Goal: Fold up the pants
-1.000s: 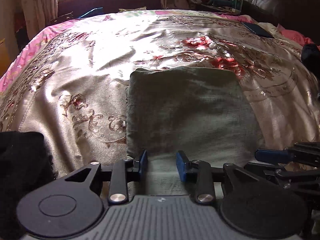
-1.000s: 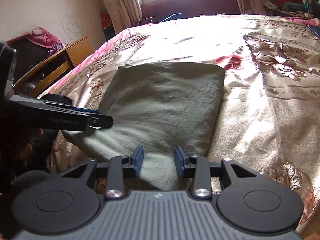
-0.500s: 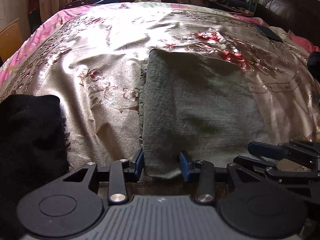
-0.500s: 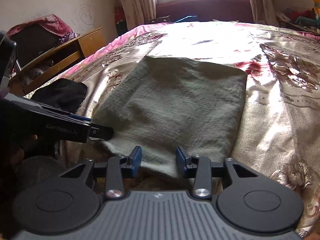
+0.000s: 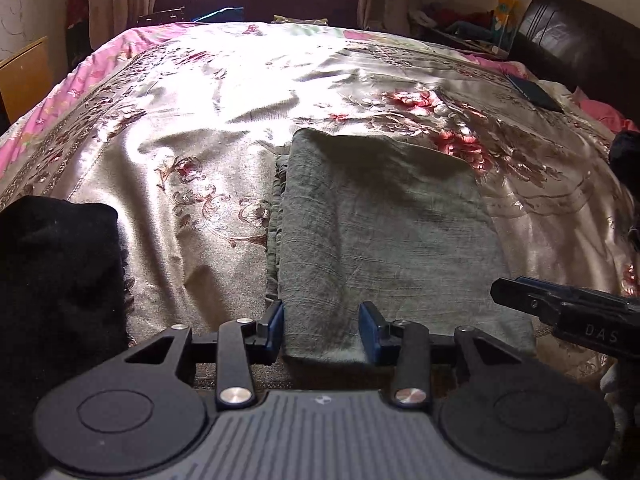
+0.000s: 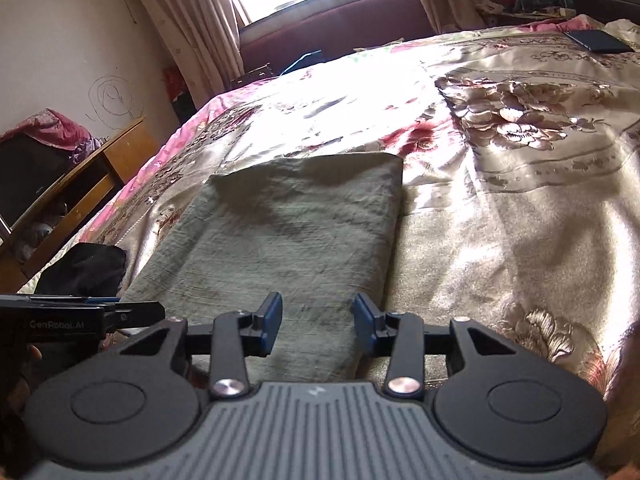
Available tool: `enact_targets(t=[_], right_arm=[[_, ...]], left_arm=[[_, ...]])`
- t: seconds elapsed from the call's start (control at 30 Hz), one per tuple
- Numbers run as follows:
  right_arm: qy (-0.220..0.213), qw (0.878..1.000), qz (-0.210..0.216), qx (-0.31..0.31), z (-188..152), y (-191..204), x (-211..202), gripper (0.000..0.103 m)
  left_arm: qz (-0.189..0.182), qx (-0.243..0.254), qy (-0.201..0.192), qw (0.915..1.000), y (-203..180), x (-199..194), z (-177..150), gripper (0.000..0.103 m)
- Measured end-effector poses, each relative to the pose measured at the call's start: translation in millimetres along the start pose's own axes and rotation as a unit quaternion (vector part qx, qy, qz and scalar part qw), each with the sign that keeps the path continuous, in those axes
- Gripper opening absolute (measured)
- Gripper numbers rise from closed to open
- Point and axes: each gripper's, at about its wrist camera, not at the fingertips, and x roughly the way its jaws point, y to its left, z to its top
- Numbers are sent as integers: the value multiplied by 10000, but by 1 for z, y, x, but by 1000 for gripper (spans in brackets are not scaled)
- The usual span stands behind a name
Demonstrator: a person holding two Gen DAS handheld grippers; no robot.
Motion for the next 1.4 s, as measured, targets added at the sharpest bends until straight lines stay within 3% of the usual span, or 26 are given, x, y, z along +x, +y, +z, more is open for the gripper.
enact_targets(t=[0.13,0.37,0.5,0.6,0.83,0.9,0.97,1.07,1.17,1.4], right_arm=[[79,9999,74,72,3,-6,13,48],[-104,9997,75,208,8,-12,12,49],[81,9994,28,331,11,-20,25,49],[147,9994,136,295,12,-20,32,56],[179,9990,285,305,15,-21,38,57],[216,9986,320,352,18,-23,43,51],[233,9979,385,471,21,-26,45,32],[243,9969,428,621,27,-35,45,16],[134,9963,323,788,33,-49,40,12],[-273,9957,-460,750,51,-80,33,14]], left_arm=[[22,-30,59,10000,-1,15,4,57],[5,-4,-8,10000,-4,23,8,60],[-49,-14,32,10000,-3,29,10,63],[-72,-33,35,10000,-4,34,11,66],[-180,20,7,9998,-8,42,12,81],[-186,29,17,9998,-9,44,13,82],[-178,86,-26,9998,-13,47,13,81],[-267,170,-74,9995,-20,47,13,78],[-443,175,-31,9989,-28,52,17,78],[-905,332,-69,9953,-68,81,37,78]])
